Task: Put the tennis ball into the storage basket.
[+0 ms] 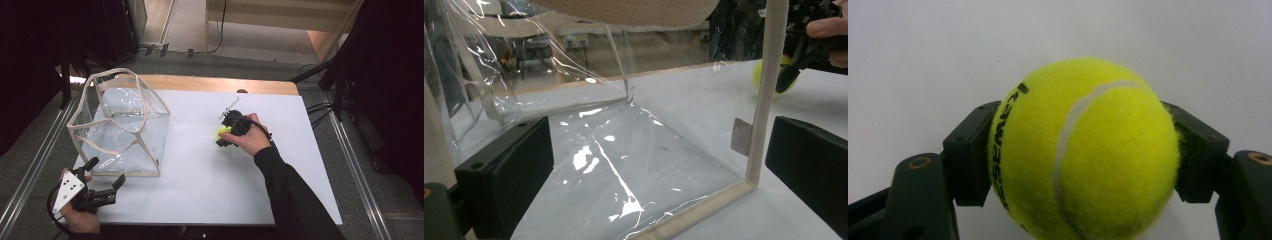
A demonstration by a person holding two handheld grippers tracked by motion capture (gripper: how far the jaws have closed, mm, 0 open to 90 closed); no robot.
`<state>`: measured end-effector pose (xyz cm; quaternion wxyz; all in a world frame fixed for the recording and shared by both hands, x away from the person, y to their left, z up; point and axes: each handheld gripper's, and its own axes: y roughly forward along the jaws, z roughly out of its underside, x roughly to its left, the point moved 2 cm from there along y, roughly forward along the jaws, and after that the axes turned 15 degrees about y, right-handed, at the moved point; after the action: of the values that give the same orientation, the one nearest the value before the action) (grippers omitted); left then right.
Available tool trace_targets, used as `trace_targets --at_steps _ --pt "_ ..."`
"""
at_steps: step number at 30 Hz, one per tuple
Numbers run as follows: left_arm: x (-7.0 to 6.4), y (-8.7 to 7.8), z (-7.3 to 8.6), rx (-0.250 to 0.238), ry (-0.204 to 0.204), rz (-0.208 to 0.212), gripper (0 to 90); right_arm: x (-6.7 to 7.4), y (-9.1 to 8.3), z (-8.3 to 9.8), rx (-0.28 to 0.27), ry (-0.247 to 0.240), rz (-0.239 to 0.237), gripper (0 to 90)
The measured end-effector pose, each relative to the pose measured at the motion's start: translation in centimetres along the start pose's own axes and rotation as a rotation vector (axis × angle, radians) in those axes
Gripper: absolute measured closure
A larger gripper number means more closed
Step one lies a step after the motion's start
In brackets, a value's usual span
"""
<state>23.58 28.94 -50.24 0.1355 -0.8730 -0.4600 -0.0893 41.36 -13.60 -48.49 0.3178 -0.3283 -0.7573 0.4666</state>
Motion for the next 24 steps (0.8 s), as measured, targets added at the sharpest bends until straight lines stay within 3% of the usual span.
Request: trace_targets --at_steps 24 --pt "0.0 0.1 0.0 -0.001 0.000 0.000 0.0 3.3 0.4 -1.6 0.012 -0.077 -0.033 24.2"
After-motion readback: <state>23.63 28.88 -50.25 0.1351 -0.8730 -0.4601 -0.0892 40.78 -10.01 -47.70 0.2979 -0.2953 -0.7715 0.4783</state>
